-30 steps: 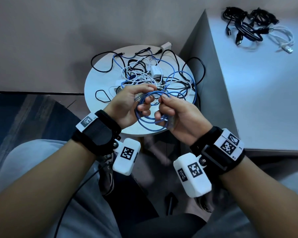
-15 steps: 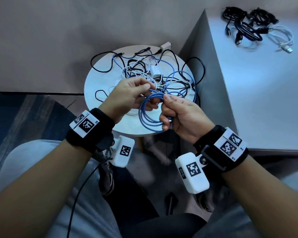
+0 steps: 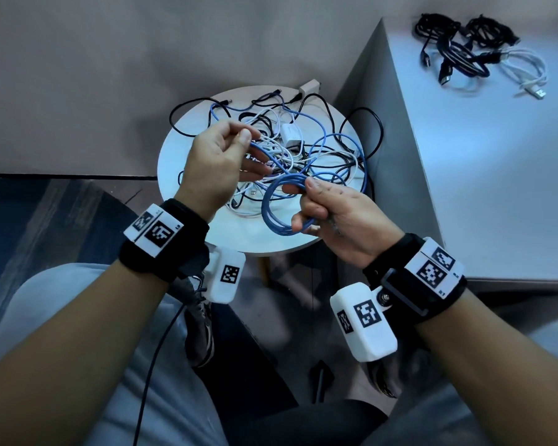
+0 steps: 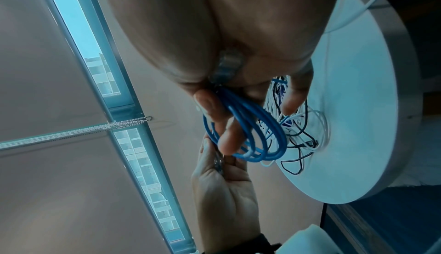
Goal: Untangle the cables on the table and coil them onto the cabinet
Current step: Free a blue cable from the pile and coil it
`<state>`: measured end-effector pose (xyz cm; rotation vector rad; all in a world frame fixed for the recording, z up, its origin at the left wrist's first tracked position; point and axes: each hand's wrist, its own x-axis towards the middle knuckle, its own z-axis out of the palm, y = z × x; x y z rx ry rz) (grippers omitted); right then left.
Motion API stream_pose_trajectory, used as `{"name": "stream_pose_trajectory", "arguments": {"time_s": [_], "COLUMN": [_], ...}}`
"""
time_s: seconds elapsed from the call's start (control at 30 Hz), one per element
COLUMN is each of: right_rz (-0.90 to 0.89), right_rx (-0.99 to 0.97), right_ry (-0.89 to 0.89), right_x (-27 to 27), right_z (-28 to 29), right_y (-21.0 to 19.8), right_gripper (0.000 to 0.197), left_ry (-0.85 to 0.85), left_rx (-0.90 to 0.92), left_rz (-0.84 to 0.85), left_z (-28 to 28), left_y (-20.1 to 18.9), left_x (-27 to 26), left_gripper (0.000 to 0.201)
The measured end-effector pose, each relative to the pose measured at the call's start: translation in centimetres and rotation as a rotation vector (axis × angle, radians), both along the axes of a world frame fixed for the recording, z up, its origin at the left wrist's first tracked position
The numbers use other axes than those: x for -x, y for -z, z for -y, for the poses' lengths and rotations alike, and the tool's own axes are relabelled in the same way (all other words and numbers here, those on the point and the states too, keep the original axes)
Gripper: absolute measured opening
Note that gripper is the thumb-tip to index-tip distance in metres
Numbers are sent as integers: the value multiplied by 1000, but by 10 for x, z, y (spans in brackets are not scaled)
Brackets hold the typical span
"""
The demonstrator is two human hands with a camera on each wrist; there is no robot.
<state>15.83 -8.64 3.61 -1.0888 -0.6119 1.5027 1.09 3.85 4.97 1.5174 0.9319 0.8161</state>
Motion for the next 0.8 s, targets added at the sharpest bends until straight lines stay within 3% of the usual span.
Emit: {"name": "stream_pose_trajectory", "arguments": {"time_s": [0.23,0.37,0.57,0.7,0.8], "right_rz": [-7,138,250,103,-26], "right_rx": [-3,-11,-27,-41,-36], "right_ry": [188,244,248,225,192], "right_x": [-10,-12,-8,-6,-8], "right_z": [-3,-5,-6,-4,-1], "right_y": [2,7,11,8,3], "right_gripper": [31,30,32,30,31], "left_ry": [250,371,350,248,319], "left_rx": [9,112,96,25,144], "left_rz": [-248,-312,-239,-206,-105], "left_z": [0,5,14,21,22], "left_y": [-6,-12,-7,7,10], "left_x": [9,11,8,0,-2], "left_gripper": [19,10,8,20,27]}}
